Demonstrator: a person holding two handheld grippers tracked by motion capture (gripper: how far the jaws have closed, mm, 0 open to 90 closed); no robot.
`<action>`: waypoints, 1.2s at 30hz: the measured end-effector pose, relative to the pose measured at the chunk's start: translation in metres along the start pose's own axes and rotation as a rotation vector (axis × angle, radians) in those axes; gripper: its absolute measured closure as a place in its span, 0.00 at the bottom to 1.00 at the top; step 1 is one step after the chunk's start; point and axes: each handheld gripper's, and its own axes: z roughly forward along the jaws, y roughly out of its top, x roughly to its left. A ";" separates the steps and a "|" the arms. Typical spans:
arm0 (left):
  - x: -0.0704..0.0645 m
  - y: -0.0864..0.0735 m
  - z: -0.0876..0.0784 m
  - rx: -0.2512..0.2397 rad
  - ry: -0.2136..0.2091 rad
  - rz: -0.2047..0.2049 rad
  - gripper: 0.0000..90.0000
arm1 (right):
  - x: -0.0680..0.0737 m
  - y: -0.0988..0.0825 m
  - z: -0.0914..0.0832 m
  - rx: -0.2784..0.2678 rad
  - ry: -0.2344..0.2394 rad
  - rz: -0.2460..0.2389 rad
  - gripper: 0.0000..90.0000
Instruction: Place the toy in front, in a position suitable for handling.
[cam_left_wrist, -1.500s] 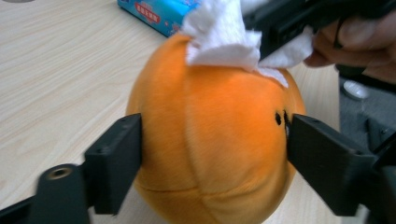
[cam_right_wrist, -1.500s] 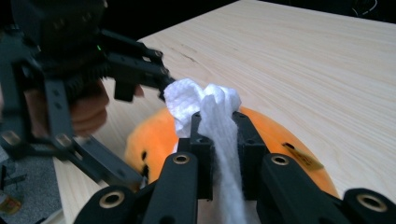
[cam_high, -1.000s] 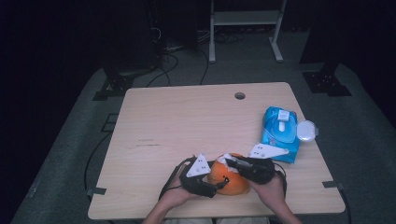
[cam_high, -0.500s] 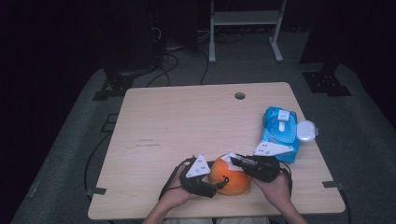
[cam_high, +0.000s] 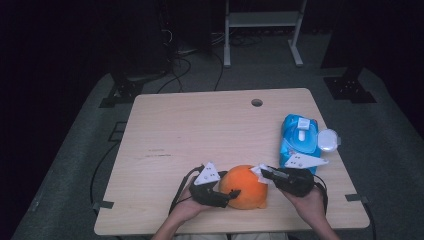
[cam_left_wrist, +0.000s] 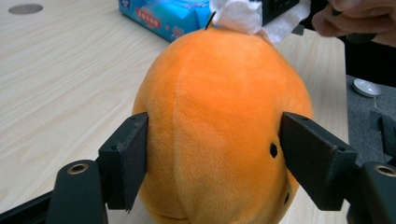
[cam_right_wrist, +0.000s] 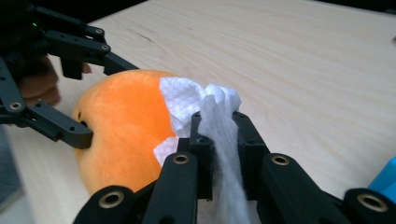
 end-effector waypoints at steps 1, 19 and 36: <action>-0.001 0.002 -0.001 -0.016 -0.002 -0.001 0.23 | 0.002 0.000 0.001 0.001 0.007 -0.014 0.89; -0.003 0.007 0.004 -0.101 0.202 0.116 0.38 | 0.014 0.019 0.023 -0.101 0.068 -0.074 0.88; 0.007 -0.012 -0.012 -0.060 0.116 0.002 0.31 | 0.011 0.004 0.020 -0.122 0.093 -0.013 0.88</action>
